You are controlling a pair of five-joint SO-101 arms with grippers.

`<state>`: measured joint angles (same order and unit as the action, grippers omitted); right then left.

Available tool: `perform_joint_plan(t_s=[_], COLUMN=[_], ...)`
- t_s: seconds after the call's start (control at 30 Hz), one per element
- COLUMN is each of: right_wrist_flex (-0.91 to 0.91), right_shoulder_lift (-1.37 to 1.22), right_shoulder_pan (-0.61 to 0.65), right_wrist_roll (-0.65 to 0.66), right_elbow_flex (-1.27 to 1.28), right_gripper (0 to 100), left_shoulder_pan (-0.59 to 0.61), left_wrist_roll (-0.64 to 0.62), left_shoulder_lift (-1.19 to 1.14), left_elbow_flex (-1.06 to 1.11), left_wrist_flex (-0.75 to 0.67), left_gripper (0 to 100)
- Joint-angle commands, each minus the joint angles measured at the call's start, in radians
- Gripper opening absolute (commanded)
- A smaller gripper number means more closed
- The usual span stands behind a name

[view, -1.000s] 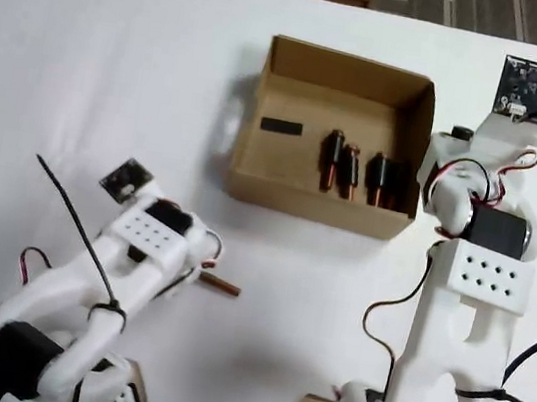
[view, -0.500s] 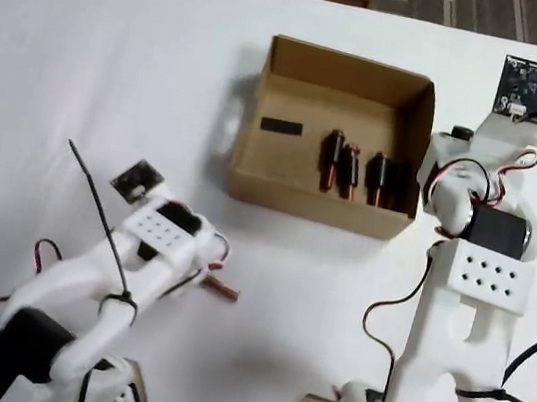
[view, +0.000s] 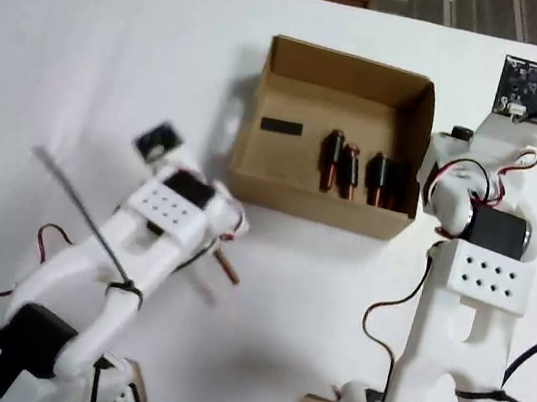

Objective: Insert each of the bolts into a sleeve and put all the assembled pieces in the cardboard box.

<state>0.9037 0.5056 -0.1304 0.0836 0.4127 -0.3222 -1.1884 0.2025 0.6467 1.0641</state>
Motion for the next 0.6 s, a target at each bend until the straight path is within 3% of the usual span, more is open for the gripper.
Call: perform_joint_plan(t_s=[0.0, 0.3, 0.57], right_wrist_flex=[0.005, 0.177, 0.318], right_shoulder_lift=[0.093, 0.280, 0.473], right_shoulder_pan=[0.004, 0.071, 0.153], right_wrist_roll=[0.009, 0.009, 0.003], right_elbow_flex=[-0.014, -0.014, -0.014], right_gripper=[2.0, 2.0, 2.0], left_shoulder_pan=[0.015, 0.011, 0.055], left_wrist_roll=[0.092, 0.370, 0.635], left_shoulder_lift=[0.086, 0.264, 0.434], left_elbow_flex=[-0.186, -0.456, -0.653], left_wrist_flex=[0.103, 0.311, 0.367], left_gripper=[2, 2, 2])
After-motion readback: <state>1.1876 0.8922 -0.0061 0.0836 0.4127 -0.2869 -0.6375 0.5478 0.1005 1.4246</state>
